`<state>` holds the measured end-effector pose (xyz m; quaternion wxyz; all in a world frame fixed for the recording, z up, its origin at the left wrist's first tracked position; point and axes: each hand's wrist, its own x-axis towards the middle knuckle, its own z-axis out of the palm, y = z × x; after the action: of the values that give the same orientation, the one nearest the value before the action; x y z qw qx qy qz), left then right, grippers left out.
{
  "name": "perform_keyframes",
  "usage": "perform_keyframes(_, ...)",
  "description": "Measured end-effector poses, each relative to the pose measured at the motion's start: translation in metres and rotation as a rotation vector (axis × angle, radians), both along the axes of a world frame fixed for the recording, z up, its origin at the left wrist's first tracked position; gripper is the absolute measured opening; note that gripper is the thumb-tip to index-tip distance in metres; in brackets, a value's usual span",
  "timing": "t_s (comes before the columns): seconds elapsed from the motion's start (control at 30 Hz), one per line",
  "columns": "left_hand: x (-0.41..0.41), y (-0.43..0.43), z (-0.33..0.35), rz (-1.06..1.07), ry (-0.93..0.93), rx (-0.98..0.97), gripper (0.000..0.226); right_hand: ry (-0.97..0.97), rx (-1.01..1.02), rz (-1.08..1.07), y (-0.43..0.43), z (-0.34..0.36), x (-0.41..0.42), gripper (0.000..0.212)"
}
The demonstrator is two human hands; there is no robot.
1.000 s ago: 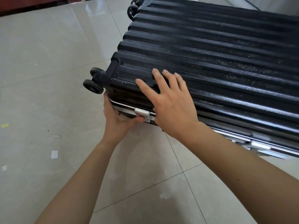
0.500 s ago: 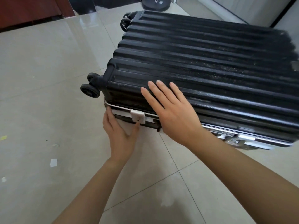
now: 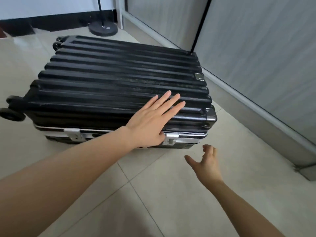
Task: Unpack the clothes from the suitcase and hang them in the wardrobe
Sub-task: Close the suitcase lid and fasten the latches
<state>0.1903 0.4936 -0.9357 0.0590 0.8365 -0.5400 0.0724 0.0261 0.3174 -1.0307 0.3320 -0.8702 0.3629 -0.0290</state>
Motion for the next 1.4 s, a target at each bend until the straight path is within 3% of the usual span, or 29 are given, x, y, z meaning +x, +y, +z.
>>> perform_keyframes(0.2, -0.007, -0.012, -0.012, 0.058, 0.053, 0.046, 0.094, -0.05, 0.325, -0.163, 0.03, -0.014, 0.035, 0.069)
perform_keyframes(0.53, -0.007, -0.017, -0.018, 0.109, -0.013, -0.03, 0.092, -0.158, 0.242, -0.105, 0.019, -0.024, 0.059, 0.052)
perform_keyframes(0.83, -0.01, -0.021, -0.017, 0.14, 0.017, -0.068, 0.091, -0.213, 0.217, -0.193, 0.03, -0.035, 0.065, 0.055)
perform_keyframes(1.03, -0.014, -0.023, -0.021, 0.179, -0.018, -0.079, 0.087, -0.252, 0.472, -0.205, 0.027, -0.02, 0.052, 0.047)
perform_keyframes(1.17, -0.022, -0.027, -0.026, 0.232, -0.046, -0.085, 0.089, -0.522, 0.687, -0.616, -0.001, -0.009, 0.039, 0.029)
perform_keyframes(1.2, -0.021, -0.028, -0.026, 0.233, -0.051, -0.082, 0.089, -0.537, 0.771, -0.626, -0.009, -0.005, 0.043, 0.02)
perform_keyframes(1.27, -0.021, -0.029, -0.026, 0.229, -0.053, -0.078, 0.089, -0.552, 0.895, -0.525, -0.02, 0.004, 0.051, 0.031)
perform_keyframes(1.4, -0.019, -0.027, -0.026, 0.229, -0.046, -0.13, 0.081, -0.593, 0.93, -0.393, -0.019, 0.008, 0.058, 0.035)
